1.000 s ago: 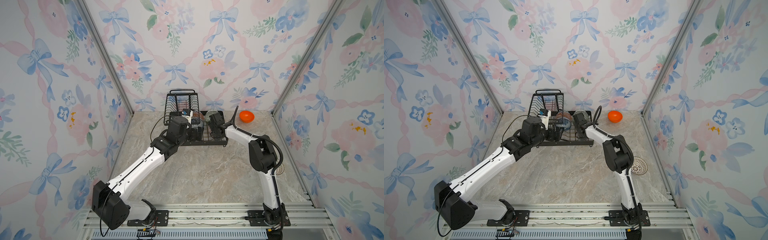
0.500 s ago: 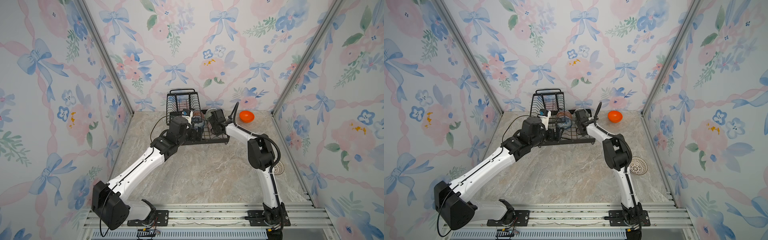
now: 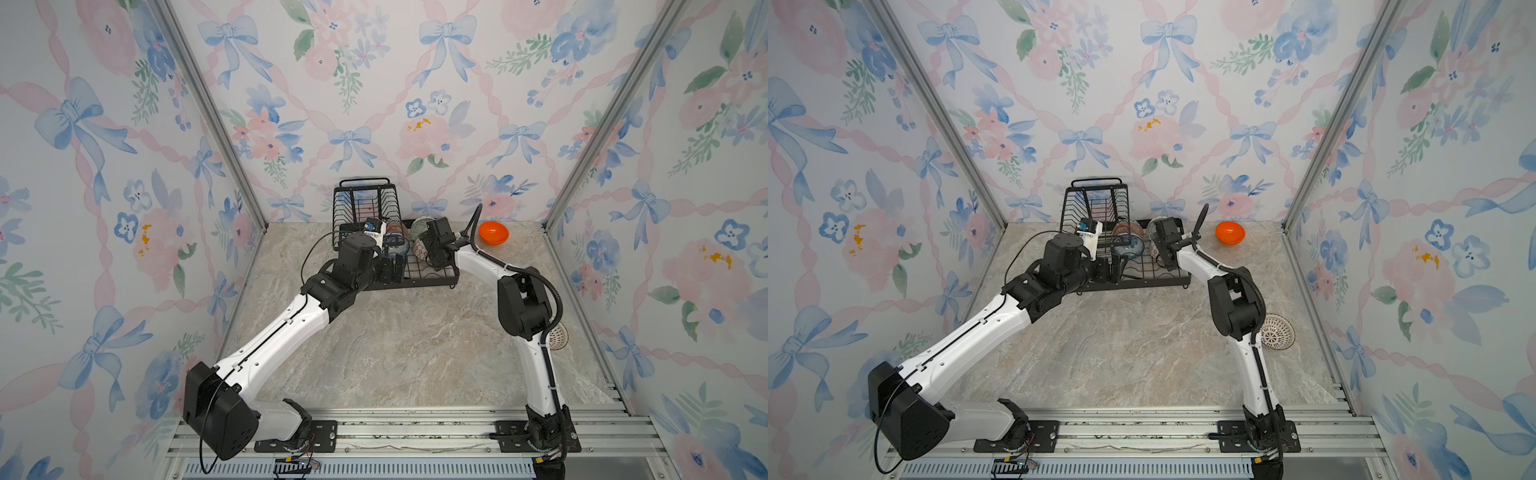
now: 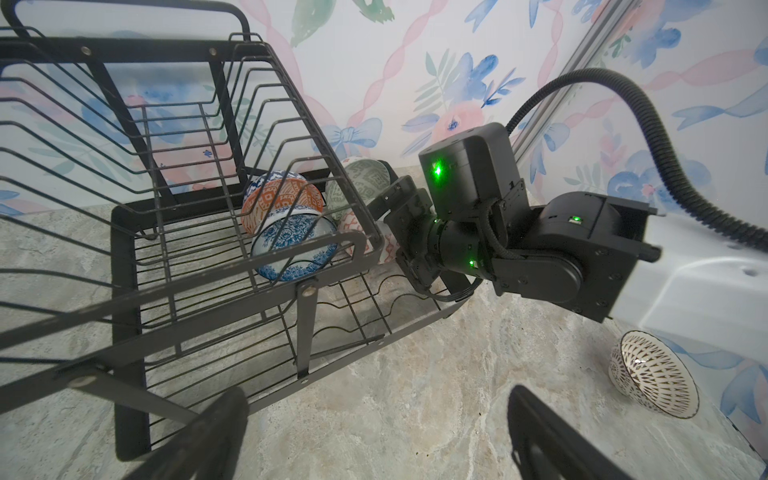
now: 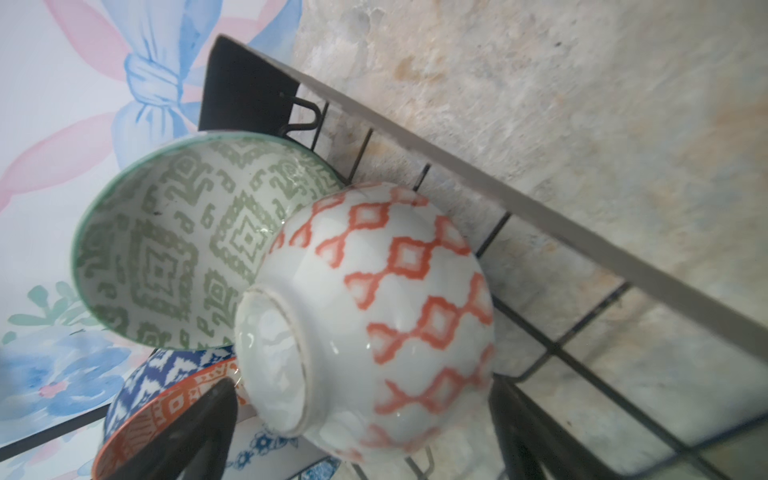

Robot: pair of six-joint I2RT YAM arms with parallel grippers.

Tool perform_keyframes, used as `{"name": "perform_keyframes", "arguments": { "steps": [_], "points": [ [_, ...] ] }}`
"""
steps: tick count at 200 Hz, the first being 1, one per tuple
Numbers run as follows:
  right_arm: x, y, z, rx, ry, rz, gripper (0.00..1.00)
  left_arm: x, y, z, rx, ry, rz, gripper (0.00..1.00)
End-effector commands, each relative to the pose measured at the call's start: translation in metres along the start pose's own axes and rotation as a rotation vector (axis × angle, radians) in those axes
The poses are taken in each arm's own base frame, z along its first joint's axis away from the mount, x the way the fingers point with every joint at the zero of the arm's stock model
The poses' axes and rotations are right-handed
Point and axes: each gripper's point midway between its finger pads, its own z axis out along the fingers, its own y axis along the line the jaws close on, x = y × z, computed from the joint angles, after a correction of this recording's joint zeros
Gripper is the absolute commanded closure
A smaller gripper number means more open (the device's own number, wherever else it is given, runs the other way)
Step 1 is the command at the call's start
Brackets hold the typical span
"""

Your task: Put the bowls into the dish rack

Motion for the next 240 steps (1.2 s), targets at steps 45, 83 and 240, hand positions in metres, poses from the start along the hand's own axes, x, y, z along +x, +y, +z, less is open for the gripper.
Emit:
{"name": "perform_keyframes", "arguments": {
  "steps": [45, 83, 240],
  "points": [
    [0.003, -0.012, 0.009, 0.013, 0.067, 0.087, 0.03, 0.005, 0.009, -0.002, -0.027, -0.001, 0.028, 0.02],
    [0.014, -0.015, 0.021, 0.022, 0.072, 0.105, 0.03, 0.007, 0.011, -0.006, -0.033, -0.003, 0.036, 0.02],
    [0.021, -0.034, 0.009, 0.095, 0.140, 0.143, 0.03, -0.077, 0.060, -0.005, -0.157, -0.161, -0.121, 0.02]
  ]
}}
